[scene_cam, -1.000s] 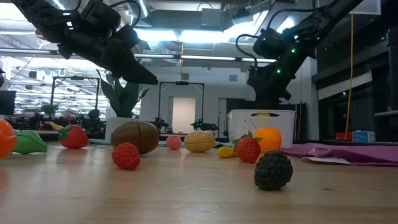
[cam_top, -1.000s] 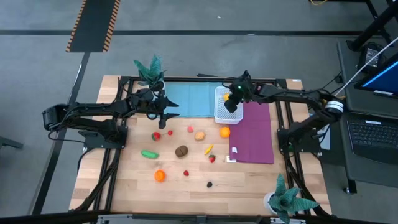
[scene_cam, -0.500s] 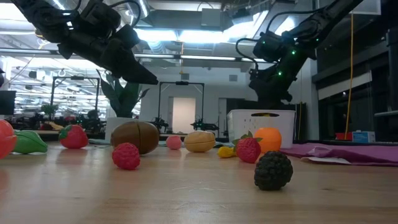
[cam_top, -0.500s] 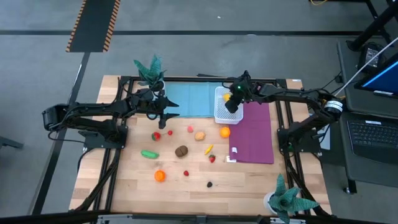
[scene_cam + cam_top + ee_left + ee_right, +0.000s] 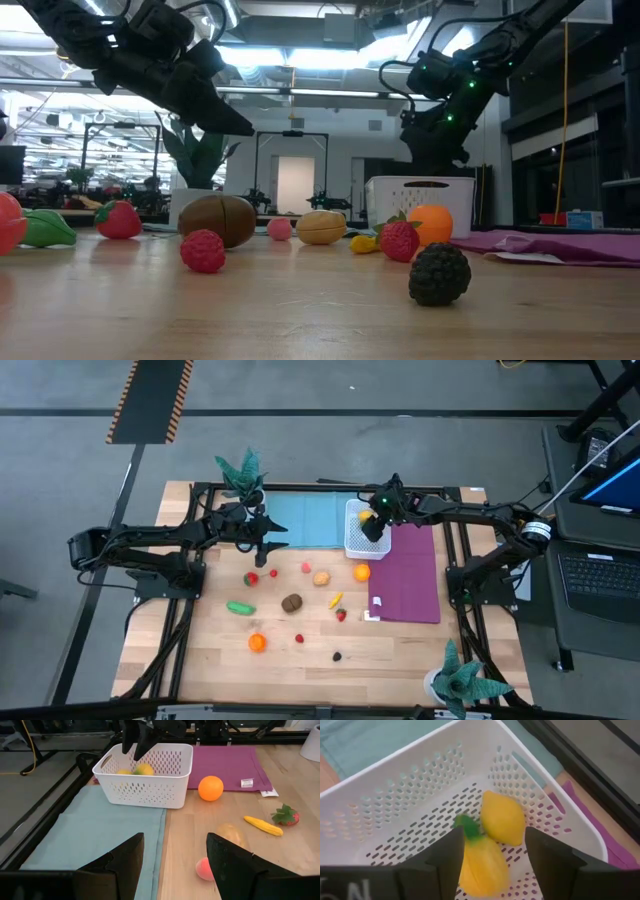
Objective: Pick and placing Produce into tupperware
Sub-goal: Put the orange orange into the white container
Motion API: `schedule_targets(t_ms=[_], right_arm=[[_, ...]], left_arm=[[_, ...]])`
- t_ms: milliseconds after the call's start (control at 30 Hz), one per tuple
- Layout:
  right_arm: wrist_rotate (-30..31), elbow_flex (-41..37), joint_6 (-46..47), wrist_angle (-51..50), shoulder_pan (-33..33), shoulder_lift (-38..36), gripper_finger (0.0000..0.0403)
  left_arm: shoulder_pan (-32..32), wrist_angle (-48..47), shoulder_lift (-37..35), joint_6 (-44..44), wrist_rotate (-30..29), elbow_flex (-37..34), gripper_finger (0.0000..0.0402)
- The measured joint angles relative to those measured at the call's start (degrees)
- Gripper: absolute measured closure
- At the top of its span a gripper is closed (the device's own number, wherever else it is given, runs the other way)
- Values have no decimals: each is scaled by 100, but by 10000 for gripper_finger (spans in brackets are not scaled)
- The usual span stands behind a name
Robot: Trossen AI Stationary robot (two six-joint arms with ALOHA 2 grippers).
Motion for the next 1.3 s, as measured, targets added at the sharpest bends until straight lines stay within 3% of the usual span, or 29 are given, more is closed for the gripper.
schedule_targets(t_ms=[167, 367, 633, 1300], right_arm=[[-4, 0, -107, -40, 0, -142, 200], [-2, 0, -118, -501, 92, -815, 201], [-9, 0, -248, -1363, 751, -1598, 203], [-8, -3, -630, -1251, 902, -1613, 203]], left_arm=[[0, -2, 0, -3, 0, 0, 195], [-46, -1, 1, -10, 0, 0, 195], [-97, -2, 2, -51, 4, 0, 195], [-756, -174, 2, -330, 9, 0, 195]])
